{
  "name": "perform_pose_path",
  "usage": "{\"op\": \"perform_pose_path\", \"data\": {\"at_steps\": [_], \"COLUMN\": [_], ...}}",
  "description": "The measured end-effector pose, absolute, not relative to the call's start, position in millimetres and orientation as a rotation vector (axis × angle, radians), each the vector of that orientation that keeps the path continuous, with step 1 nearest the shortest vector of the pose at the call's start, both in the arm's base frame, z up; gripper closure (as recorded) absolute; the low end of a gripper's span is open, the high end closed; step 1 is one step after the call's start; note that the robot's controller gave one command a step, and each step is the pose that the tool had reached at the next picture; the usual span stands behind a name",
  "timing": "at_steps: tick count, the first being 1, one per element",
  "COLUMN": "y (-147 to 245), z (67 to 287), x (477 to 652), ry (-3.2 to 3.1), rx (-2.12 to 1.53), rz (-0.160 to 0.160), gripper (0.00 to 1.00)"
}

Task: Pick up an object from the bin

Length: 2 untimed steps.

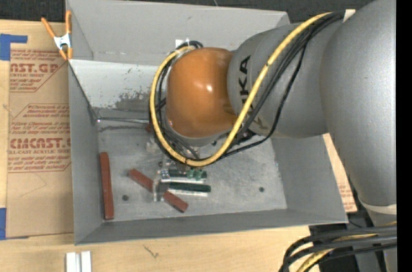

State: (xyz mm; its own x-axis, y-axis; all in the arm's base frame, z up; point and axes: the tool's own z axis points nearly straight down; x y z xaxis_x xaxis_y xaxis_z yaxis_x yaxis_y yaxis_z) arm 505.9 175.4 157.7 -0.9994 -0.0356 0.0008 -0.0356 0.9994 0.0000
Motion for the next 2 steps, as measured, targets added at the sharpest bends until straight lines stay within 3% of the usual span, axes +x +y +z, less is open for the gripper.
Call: {"op": "perform_pose_path", "data": {"at_steps": [1, 2], "y": [156, 158], "z": [114, 72], "x": [485.5, 484.3], "ry": [-3.136, -3.152], "rx": [-0.193, -0.085], "rz": [-0.002, -0.005], "gripper": [0.0, 0.0]}}
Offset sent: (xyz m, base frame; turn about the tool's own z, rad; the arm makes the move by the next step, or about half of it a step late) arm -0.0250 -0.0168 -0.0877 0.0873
